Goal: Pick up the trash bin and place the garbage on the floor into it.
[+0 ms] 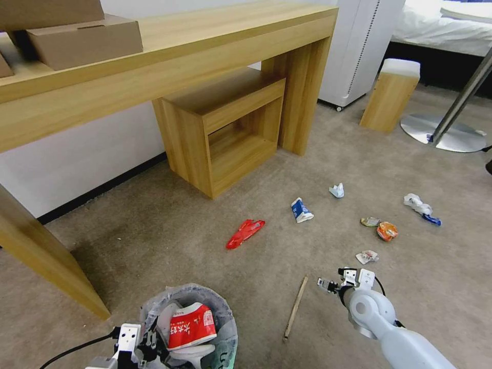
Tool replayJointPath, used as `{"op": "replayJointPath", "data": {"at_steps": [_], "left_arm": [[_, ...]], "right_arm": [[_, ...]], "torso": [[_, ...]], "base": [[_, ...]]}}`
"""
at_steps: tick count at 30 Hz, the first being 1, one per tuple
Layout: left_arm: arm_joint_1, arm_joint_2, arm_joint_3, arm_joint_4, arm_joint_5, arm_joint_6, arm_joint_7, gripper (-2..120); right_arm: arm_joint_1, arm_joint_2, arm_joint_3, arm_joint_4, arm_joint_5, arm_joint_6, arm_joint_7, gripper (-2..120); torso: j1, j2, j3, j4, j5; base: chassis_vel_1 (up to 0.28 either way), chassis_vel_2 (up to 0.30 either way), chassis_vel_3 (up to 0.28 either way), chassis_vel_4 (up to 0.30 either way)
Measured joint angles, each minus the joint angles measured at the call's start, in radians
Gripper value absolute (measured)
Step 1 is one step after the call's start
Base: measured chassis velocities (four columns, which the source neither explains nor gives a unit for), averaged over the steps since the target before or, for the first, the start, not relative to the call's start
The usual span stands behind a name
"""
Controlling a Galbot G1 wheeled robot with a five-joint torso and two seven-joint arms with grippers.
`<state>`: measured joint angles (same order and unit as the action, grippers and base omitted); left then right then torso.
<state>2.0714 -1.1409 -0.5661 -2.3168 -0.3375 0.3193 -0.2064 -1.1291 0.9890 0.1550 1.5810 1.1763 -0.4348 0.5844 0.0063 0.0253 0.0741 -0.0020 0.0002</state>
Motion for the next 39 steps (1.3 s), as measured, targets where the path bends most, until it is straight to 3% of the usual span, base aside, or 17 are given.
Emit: {"op": "replayJointPath", "data": {"at_steps": [7,14,19,22,34,39], "left_arm": [[0.007,-0.006,0.014,0.001,0.021,-0.004,0.0,0],[0.002,-0.02,0.032,0.007,0.035,-0.007,0.0,0],[-0.006,-0.014,0.027,0.006,0.013,-0.007,-0.006,0],[-0.028,0.041,-0.014,-0.004,-0.086,0.011,-0.04,0],[-0.07,0.109,-0.037,-0.009,-0.199,0.017,-0.096,0],[-0.069,0.17,-0.058,-0.038,-0.293,0.021,-0.131,0]], "right_arm": [[0.03,-0.002,-0.036,-0.013,-0.005,0.002,-0.014,100],[0.093,0.023,-0.084,-0.041,0.071,-0.02,0.072,100],[0.093,0.04,-0.096,-0.056,0.058,-0.02,0.078,100],[0.064,0.057,-0.096,-0.063,0.001,-0.013,0.065,100],[0.01,0.061,-0.066,-0.034,-0.042,-0.008,0.059,100],[0.003,0.076,-0.061,-0.04,-0.055,-0.004,0.065,100]], "torso": [[0.0,0.0,0.0,-0.0001,0.0002],[0.0,0.0,0.0,0.0001,0.0004],[0.0,0.0,0.0,0.0001,0.0],[0.0,0.0,0.0,-0.0003,-0.0012],[0.0,0.0,0.0,-0.0003,-0.0004],[0.0,0.0,0.0,-0.0002,-0.0003]], "base": [[0.0,0.0,0.0,0.0],[0.0,0.0,0.0,0.0],[0.0,0.0,0.0,0.0],[0.0,0.0,0.0,0.0],[0.0,0.0,0.0,0.0],[0.0,0.0,0.0,0.0]]}}
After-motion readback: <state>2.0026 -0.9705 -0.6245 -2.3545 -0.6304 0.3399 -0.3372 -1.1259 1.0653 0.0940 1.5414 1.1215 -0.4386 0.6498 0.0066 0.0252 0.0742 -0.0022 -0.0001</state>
